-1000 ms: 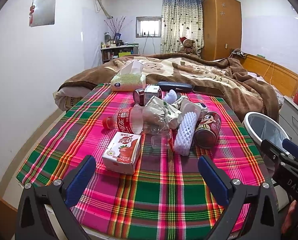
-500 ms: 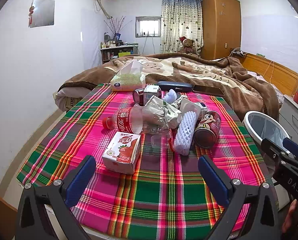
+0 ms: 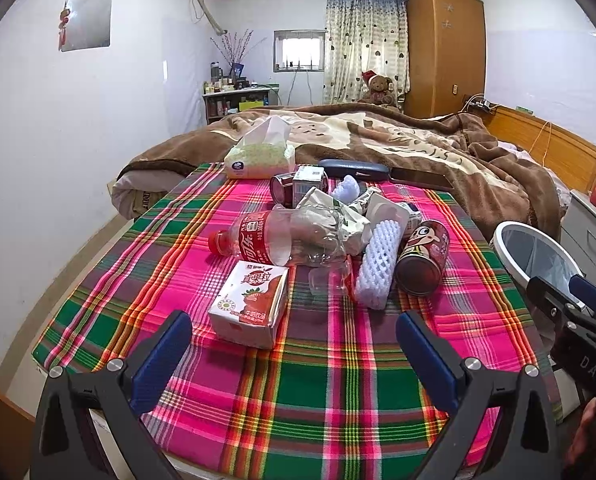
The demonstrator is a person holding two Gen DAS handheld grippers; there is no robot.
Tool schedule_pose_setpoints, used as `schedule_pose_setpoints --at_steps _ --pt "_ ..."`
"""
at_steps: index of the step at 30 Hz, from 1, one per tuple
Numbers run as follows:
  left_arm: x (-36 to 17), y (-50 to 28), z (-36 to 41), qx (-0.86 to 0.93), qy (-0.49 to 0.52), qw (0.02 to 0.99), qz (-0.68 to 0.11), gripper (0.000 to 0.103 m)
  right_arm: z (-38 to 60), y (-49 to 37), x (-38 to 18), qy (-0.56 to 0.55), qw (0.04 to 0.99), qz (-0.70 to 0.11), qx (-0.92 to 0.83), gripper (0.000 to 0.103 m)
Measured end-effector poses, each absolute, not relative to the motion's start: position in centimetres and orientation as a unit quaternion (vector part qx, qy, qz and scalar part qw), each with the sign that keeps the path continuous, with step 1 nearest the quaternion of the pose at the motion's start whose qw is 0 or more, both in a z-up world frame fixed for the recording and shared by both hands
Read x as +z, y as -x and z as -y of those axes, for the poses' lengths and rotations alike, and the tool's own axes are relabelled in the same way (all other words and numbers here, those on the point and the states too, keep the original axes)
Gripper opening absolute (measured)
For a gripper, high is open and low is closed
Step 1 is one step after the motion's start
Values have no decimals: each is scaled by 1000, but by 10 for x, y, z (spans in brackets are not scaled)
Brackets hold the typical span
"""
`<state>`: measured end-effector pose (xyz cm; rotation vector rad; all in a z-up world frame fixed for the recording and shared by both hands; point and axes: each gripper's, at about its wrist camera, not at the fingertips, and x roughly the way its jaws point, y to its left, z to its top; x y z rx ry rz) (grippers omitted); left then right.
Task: Collect trash
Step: 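Grasp the red drink-milk can with the right tool while the left tool grasps the strawberry milk carton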
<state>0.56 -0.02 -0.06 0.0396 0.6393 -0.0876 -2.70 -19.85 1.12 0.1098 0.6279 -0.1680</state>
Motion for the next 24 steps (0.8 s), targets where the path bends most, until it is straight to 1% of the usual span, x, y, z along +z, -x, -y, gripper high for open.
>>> schedule_pose_setpoints --at_steps 9,14,21,24 --pt "-18 -43 -28 -28 -31 941 -336 103 186 2 8 -48 948 -309 -66 77" --pt "-37 -81 -48 -37 -23 927 -373 103 176 -26 4 -51 949 -308 -37 77" --pt "-59 -112 -61 -51 -2 913 -405 103 177 -68 -15 -111 923 -368 -19 77" --pt "-65 -119 -65 -63 11 908 -415 100 174 -80 -25 -141 907 -396 -1 78"
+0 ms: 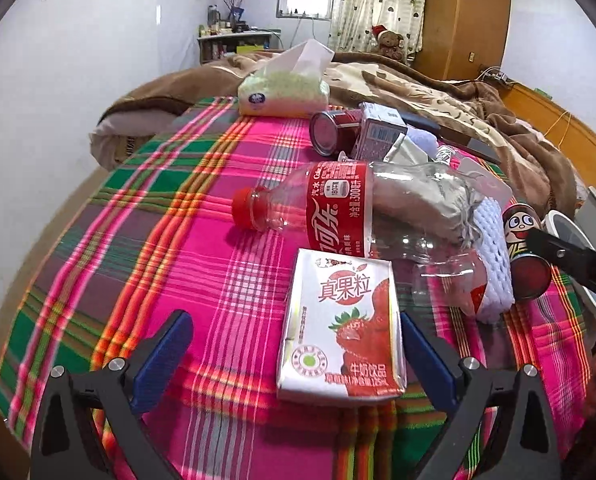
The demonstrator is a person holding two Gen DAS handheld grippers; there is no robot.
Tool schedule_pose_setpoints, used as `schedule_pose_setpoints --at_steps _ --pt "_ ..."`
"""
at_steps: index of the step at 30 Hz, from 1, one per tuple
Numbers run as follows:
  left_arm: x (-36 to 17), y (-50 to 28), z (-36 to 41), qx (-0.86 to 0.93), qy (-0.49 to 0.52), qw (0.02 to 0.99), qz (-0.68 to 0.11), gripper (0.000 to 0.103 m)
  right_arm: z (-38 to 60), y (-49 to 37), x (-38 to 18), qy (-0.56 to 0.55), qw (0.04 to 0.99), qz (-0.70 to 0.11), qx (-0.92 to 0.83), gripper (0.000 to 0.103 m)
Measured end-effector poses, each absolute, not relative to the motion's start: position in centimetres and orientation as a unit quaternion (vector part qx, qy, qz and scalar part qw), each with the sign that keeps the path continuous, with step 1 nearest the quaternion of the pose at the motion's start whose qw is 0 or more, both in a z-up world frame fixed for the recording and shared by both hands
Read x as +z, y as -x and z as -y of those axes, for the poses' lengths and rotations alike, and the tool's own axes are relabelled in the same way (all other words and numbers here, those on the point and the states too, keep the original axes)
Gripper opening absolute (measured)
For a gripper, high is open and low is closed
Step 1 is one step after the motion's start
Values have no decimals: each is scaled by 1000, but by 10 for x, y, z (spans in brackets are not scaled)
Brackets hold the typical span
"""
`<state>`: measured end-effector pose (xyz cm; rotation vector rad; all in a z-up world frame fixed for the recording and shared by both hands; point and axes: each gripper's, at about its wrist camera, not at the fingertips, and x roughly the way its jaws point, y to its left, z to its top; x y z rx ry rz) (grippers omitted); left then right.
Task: Collect trash
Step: 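Grasp the red drink-milk can with the right tool while the left tool grasps the strawberry milk carton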
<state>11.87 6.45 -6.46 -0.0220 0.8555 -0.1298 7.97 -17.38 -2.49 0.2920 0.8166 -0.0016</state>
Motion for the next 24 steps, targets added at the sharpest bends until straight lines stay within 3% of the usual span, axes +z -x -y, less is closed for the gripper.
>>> schedule_pose_setpoints --at_steps 15,18,20,24 --pt "-71 -134 -71 -81 35 897 -432 79 184 -90 -37 -162 886 -431 -48 78" --pt "-70 -136 -69 -83 41 897 -433 66 186 -90 -38 -157 889 -428 -47 76" --pt "-69 -136 -66 -85 39 896 -434 58 186 -91 -38 -159 889 -426 -46 64" --pt "-68 -133 -64 -87 40 896 -433 57 188 -92 -37 -147 893 -423 -45 63"
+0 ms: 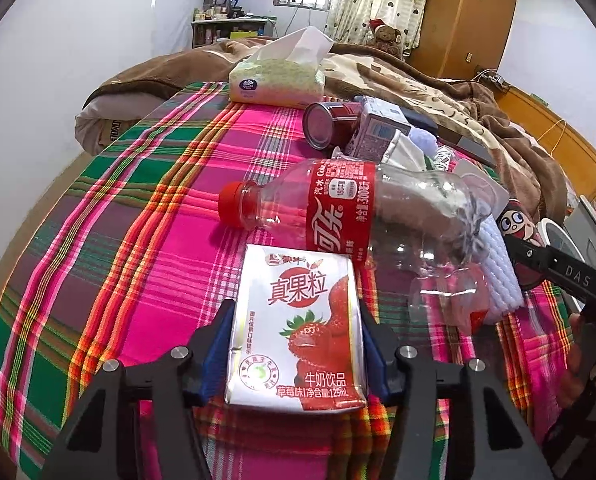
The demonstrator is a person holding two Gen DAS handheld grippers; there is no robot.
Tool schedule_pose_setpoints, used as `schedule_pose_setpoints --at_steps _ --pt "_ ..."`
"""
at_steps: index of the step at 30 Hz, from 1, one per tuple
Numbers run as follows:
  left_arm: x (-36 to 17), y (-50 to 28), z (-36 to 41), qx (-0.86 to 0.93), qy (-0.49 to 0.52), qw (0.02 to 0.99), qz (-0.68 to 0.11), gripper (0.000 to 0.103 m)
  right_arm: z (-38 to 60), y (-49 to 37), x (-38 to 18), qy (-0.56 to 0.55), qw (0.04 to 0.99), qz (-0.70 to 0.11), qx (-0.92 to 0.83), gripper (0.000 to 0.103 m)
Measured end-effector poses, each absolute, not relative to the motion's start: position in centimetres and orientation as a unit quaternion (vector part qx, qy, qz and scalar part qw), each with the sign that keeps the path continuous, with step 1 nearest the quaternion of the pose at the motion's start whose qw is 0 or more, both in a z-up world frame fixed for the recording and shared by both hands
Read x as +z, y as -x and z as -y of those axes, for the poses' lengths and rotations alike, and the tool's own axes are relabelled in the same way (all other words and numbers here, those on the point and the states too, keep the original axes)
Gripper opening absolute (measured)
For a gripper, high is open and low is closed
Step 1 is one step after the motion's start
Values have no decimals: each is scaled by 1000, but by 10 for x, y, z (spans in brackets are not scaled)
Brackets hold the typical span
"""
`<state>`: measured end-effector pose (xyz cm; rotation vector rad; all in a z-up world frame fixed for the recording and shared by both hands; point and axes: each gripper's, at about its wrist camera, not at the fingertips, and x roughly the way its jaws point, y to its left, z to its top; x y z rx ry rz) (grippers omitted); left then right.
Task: Collect trash
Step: 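Grasp the red drink-milk can with the right tool while the left tool grasps the strawberry milk carton, then carry the can and carton to the white bin and open both tools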
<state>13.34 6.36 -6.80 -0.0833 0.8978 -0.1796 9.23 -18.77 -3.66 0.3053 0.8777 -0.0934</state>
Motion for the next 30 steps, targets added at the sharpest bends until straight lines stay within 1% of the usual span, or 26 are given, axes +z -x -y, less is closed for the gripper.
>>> schedule_pose_setpoints --at_steps 6,12,21,30 --pt "-57 -122 -60 -89 43 902 -421 57 197 -79 -28 -144 903 -402 -39 60" --pt "-31 -104 -45 -107 40 911 -396 57 208 -63 -14 -149 911 -383 -19 58" --pt "8 -91 7 -158 28 916 -368 57 236 -45 1 -172 916 -363 0 55" --pt "26 -90 67 -199 -1 910 -363 57 273 -33 12 -193 920 -342 -1 55"
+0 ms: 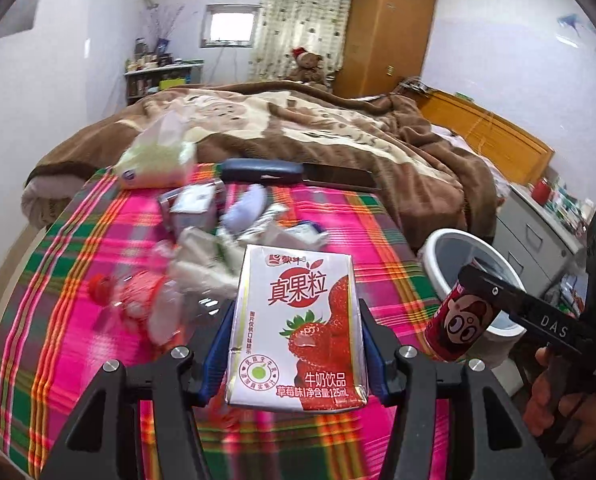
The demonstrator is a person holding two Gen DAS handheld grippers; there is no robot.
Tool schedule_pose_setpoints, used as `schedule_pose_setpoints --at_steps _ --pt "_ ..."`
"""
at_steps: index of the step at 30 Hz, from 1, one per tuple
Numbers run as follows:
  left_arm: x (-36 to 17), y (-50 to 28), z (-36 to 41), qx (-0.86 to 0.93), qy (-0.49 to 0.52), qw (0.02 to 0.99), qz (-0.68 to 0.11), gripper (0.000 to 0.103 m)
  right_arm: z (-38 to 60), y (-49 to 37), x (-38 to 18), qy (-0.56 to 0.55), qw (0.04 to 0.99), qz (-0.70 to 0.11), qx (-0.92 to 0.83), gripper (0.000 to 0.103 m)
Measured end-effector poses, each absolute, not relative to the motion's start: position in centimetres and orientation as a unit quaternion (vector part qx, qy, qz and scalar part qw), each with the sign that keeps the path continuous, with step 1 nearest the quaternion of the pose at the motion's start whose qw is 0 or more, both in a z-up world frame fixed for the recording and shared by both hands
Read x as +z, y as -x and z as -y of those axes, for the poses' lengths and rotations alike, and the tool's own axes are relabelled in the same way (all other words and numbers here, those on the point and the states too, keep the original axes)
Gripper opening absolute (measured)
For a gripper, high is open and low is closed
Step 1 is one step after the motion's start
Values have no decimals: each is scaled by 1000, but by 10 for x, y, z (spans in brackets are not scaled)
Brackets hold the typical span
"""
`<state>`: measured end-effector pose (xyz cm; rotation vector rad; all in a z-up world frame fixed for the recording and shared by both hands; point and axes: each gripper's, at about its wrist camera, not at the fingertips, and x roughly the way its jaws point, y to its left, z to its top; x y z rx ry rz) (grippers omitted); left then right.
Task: Collect trash
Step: 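Carry the can and carton to the white bin and open both tools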
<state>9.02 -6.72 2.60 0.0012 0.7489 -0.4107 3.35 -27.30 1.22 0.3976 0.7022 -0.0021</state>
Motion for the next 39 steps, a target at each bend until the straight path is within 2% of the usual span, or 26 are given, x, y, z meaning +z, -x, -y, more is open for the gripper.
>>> schedule_pose_setpoints --at_steps 12,23,32,33,34,35,39 --pt "37 -102 190 -305 -37 881 -361 57 347 -33 22 -182 925 -327 -72 55" --pt "6 -111 300 -371 -73 842 -385 57 405 -44 -14 -182 903 -368 -129 55" --pt "-21 -124 328 -376 -78 828 -410 57 437 -44 -37 -208 880 -404 -137 57" --pt "-21 -124 328 -372 -77 830 -408 58 439 -42 -38 -213 881 -401 -137 59" --pt "-21 -125 327 -367 -77 834 -405 67 439 -40 -37 -215 882 -395 -140 62" --pt "-21 -126 326 -369 -74 833 -405 71 438 -39 -36 -213 883 -393 -142 65" --pt "-17 -128 318 -367 -64 836 -402 72 435 -38 -28 -205 891 -380 -141 65"
